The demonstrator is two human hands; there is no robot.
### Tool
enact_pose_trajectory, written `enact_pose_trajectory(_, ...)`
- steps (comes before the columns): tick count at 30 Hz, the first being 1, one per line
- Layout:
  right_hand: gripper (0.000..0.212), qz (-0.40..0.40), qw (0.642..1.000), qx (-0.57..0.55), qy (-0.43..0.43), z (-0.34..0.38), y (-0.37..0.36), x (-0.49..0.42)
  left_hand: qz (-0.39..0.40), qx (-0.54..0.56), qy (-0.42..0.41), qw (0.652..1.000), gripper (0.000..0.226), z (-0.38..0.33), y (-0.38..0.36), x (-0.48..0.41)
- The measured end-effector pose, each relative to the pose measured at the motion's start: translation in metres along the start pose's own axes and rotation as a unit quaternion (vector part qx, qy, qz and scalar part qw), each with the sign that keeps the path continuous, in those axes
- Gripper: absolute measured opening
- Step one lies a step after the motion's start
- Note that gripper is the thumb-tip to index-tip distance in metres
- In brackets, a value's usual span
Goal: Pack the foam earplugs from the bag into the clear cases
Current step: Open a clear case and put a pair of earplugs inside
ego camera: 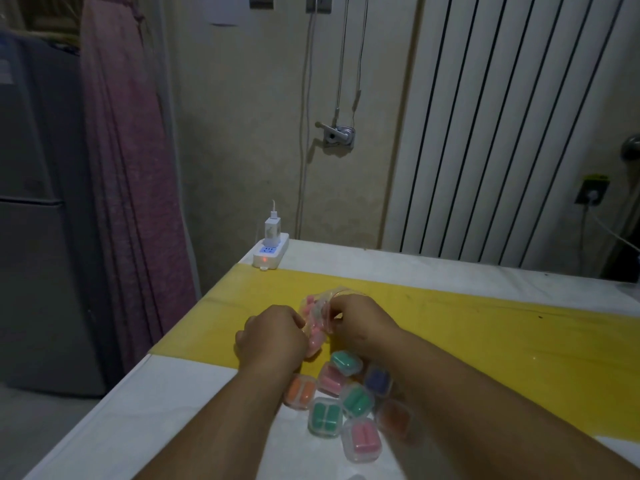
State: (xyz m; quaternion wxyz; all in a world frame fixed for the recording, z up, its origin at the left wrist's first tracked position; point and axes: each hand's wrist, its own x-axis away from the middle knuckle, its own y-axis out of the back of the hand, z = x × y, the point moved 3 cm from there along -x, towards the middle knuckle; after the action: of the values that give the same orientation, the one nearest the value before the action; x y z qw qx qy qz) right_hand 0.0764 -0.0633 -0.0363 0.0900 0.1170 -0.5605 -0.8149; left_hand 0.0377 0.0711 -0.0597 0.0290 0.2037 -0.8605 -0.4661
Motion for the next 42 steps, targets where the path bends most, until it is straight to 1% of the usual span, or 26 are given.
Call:
enact_pose_trajectory(3,0.021,0.017,1.000,0.013,0.003,-0.003,0.000,-0.001,0.002,-0.006,-0.007,1.000,0.025,-0.002,0.001,0.002)
enact_pose_trajectory(6,0.018,0.028,1.000,0.014,-0.001,-0.005,0.001,0.000,0.015,-0.007,-0.010,1.000,0.025,-0.002,0.002,0.002)
enact_pose_trajectory(8,0.011,0.011,1.000,-0.008,0.010,-0.005,0.003,0.004,0.025,-0.007,-0.014,1.000,0.025,-0.001,0.002,0.002)
enact_pose_trajectory(10,0.015,-0.019,0.998,-0.051,0.021,-0.006,0.006,0.008,0.027,-0.017,-0.020,0.999,0.026,-0.001,0.002,0.003)
enact_pose_trajectory(12,0.014,-0.040,0.995,-0.087,0.029,-0.005,0.007,0.010,0.020,-0.026,-0.029,0.999,0.027,-0.002,0.001,0.004)
enact_pose_trajectory(14,0.015,-0.020,0.994,-0.102,0.044,-0.006,0.005,0.007,0.012,-0.031,-0.036,0.999,0.024,-0.003,0.001,0.005)
enact_pose_trajectory(16,0.024,0.016,0.993,-0.104,0.058,-0.005,0.002,0.007,0.005,-0.030,-0.039,0.999,0.022,-0.003,0.002,0.005)
enact_pose_trajectory(17,0.023,0.025,0.993,-0.102,0.063,-0.004,0.002,0.007,0.002,-0.028,-0.040,0.999,0.022,-0.003,0.002,0.005)
enact_pose_trajectory(18,0.017,0.030,0.992,-0.103,0.064,-0.003,0.002,0.007,-0.001,-0.025,-0.042,0.999,0.021,-0.003,0.002,0.005)
enact_pose_trajectory(19,0.011,0.034,0.992,-0.100,0.064,-0.004,0.002,0.008,-0.004,-0.023,-0.046,0.999,0.020,-0.003,0.002,0.005)
enact_pose_trajectory(21,0.010,0.030,0.994,-0.087,0.061,-0.004,-0.002,0.006,-0.011,-0.015,-0.050,0.999,0.019,-0.003,0.001,0.004)
enact_pose_trajectory(23,0.005,0.017,0.995,-0.088,0.053,-0.003,-0.004,0.004,-0.017,-0.012,-0.049,0.999,0.019,-0.002,0.000,0.003)
enact_pose_trajectory(26,0.012,0.004,0.994,-0.103,0.042,-0.008,-0.009,-0.001,-0.020,-0.032,-0.055,0.998,0.024,-0.003,0.000,0.004)
enact_pose_trajectory(28,0.006,-0.001,0.995,-0.092,0.040,-0.007,-0.006,0.002,-0.018,-0.040,-0.059,0.997,0.023,-0.004,0.000,0.004)
enact_pose_trajectory(30,0.018,-0.025,0.993,-0.108,0.031,-0.009,0.000,0.005,-0.017,-0.047,-0.061,0.997,0.021,-0.005,0.000,0.004)
enact_pose_trajectory(32,0.023,-0.039,0.988,-0.147,0.023,-0.012,0.005,0.009,-0.016,-0.045,-0.064,0.997,0.019,-0.004,-0.002,0.003)
enact_pose_trajectory(34,0.022,-0.021,0.986,-0.165,0.022,-0.012,0.007,0.012,-0.015,-0.032,-0.071,0.997,0.016,-0.005,-0.002,0.004)
enact_pose_trajectory(36,0.011,0.009,0.987,-0.156,0.026,-0.012,0.005,0.013,-0.014,-0.011,-0.075,0.997,0.012,-0.006,-0.002,0.004)
enact_pose_trajectory(37,0.011,0.018,0.987,-0.158,0.029,-0.011,0.003,0.013,-0.014,-0.002,-0.076,0.997,0.010,-0.006,-0.002,0.005)
enact_pose_trajectory(39,0.022,0.024,0.986,-0.160,0.027,-0.011,0.002,0.012,-0.017,0.010,-0.076,0.997,0.010,-0.007,-0.001,0.005)
enact_pose_trajectory(42,0.018,0.011,0.980,-0.197,0.015,-0.011,0.004,0.013,-0.024,0.008,-0.078,0.997,0.010,-0.007,0.000,0.005)
